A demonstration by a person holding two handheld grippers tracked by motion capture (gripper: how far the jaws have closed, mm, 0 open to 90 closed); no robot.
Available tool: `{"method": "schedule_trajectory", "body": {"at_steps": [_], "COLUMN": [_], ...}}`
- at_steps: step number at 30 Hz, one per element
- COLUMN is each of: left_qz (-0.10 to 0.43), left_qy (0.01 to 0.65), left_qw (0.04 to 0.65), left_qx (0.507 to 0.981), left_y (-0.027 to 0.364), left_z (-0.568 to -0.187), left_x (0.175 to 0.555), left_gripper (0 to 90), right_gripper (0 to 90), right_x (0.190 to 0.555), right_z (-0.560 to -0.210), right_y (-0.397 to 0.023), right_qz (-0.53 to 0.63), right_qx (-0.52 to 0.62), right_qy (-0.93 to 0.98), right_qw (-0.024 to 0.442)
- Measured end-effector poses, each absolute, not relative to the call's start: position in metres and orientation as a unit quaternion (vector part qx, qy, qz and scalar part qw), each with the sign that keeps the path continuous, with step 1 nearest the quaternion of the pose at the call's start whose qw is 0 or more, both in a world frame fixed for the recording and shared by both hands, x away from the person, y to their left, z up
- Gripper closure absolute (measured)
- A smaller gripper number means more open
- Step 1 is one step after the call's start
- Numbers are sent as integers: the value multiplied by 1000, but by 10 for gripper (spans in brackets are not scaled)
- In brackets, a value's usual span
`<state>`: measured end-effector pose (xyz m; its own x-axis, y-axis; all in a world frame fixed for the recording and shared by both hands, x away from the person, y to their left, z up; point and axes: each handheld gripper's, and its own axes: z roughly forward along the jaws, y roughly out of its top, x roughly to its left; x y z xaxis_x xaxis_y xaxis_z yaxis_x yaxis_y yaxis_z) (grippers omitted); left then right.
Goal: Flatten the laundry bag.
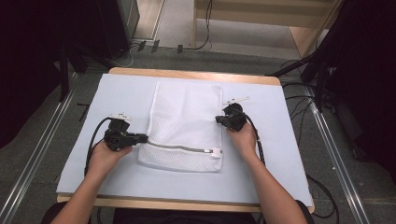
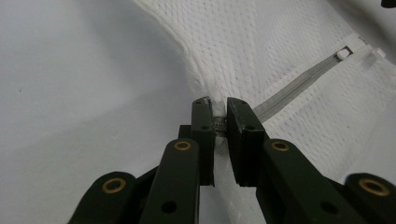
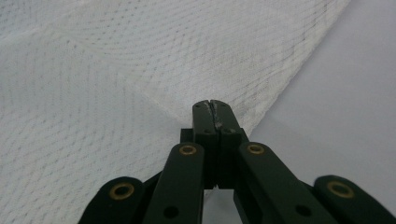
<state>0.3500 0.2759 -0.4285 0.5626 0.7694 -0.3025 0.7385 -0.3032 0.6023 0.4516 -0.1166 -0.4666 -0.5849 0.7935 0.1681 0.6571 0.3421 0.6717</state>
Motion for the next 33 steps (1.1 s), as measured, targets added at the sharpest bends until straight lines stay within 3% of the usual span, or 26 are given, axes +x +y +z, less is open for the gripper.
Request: {"method": "schedule_trajectory", "body": {"at_steps": [5,10,12,18,23,33], "left_qz": [28,28,31,29,21,7], "left_qy": [470,471,472,473,470,442], "left_qw": [359,370,371,377,378,369], "left_qx": [806,801,799,796,797,818], "left_y": [280,283,283,281,277,250], "left_z": [-428,-424,-422,-419,-419,-420], "left_x": [350,350,351,356,359,373], "left_gripper": [753,692,609,503,461,450], "right_gripper": [897,804,755,691,636,634], "right_x": [452,450,447,439,428,411], "right_z": [-466,-462,-457,-453,-449,-446], "right_y": [-117,-119,-120,-120,-123,-130], "right_qz": [365,374,383,381,384,385], "right_qx": [447,449,446,439,434,430], "right_qy": [811,806,804,811,812,814], "right_qw": [94,94,87,71,66,64]}}
